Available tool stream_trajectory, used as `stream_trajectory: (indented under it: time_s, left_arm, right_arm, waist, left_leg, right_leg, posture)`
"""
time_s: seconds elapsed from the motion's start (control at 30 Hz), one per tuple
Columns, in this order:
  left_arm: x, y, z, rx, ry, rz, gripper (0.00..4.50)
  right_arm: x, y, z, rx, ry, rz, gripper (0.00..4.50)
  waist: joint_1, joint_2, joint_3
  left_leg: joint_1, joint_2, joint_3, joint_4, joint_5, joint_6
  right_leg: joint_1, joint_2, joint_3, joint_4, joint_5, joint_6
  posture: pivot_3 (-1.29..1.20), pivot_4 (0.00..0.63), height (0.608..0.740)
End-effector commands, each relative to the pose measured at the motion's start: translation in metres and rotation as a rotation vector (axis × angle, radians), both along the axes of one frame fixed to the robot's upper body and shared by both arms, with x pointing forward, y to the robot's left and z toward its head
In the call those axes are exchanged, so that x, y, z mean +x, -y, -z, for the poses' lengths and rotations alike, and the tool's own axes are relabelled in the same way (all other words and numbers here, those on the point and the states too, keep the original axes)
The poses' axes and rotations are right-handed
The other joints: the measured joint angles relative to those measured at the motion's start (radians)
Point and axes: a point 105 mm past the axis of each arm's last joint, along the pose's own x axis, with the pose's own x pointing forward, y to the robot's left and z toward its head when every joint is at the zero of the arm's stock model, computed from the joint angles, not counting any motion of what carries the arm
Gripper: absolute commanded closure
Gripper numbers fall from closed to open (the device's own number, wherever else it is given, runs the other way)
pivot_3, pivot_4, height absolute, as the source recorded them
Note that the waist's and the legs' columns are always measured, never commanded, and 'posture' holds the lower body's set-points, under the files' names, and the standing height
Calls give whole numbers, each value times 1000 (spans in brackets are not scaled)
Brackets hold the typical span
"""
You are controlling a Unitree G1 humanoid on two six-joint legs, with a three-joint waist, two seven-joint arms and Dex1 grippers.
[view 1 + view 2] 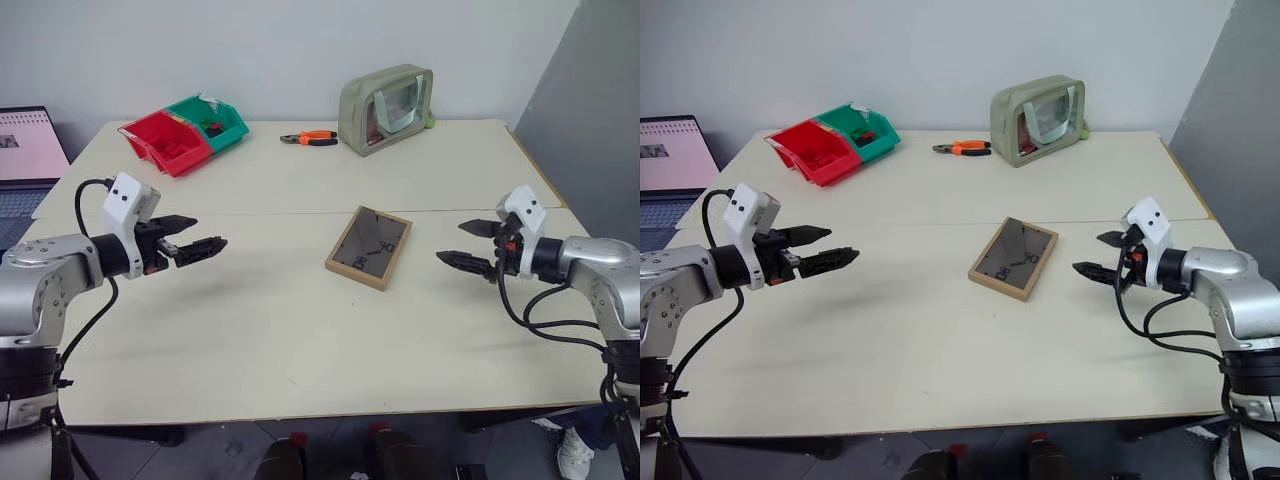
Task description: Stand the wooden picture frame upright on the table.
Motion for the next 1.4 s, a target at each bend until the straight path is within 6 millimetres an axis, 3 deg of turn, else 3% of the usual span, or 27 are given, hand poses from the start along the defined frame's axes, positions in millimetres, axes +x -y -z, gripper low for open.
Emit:
stream_trajectory:
  time_s: [0.03,0.23,0.37,0.43,0.57,0.77,0.93,1.03,1.27,1.4]
  left_arm:
    - [-1,4,-8,31,48,20,0]
    - [1,6,-7,-14,32,19,0]
    - [8,11,-3,-26,41,12,0]
    - [15,14,0,-26,53,-3,368]
    - [37,30,14,-46,65,-30,1158]
    - [74,89,38,-138,11,-9,2459]
    - [91,121,57,-98,-30,6,3756]
    - [96,132,69,-70,-58,12,4357]
    - [101,157,87,-69,-97,51,4479]
    - [92,178,94,-69,-140,148,4479]
  right_arm:
    - [0,-2,-13,2,63,-1,24]
    - [0,4,-13,0,68,31,24]
    - [14,15,-11,-18,103,153,24]
    - [19,18,-11,-18,113,197,0]
    - [28,15,-1,-13,112,251,767]
    - [58,6,22,-39,120,359,2281]
    - [78,-9,36,-30,110,404,3744]
    - [87,-23,42,-19,99,403,4406]
    - [95,-54,53,22,74,360,4498]
    - [96,-69,58,9,64,320,4498]
  waist:
    - [0,0,0]
    - [0,0,0]
    - [1,0,0]
    - [2,0,0]
    - [4,0,0]
    - [9,0,0]
    - [3,0,0]
    - [-2,0,0]
    - [0,0,0]
    - [0,0,0]
  left_leg:
    - [0,0,0,0,0,0]
    - [0,0,0,0,0,0]
    - [0,0,0,0,0,0]
    - [0,0,0,1,0,0]
    - [0,0,0,1,0,0]
    - [0,-2,0,3,0,0]
    - [0,-2,1,2,0,0]
    - [0,-2,1,1,0,0]
    - [-1,-2,1,2,0,0]
    - [-1,-2,1,2,0,0]
  right_leg:
    - [0,0,0,0,0,-1]
    - [0,0,0,0,0,0]
    - [0,0,0,1,0,0]
    - [0,0,0,1,0,0]
    - [0,0,0,1,1,-1]
    - [1,0,0,1,2,0]
    - [0,0,0,1,2,-1]
    - [0,0,1,2,2,-1]
    - [-1,-1,1,2,2,-1]
    - [0,-2,0,2,2,0]
  posture:
    - [0,150,740]
    - [0,150,740]
    - [0,150,740]
    - [0,150,740]
    - [0,150,740]
    - [0,150,740]
    - [0,150,740]
    - [0,150,740]
    - [0,150,740]
    - [0,150,740]
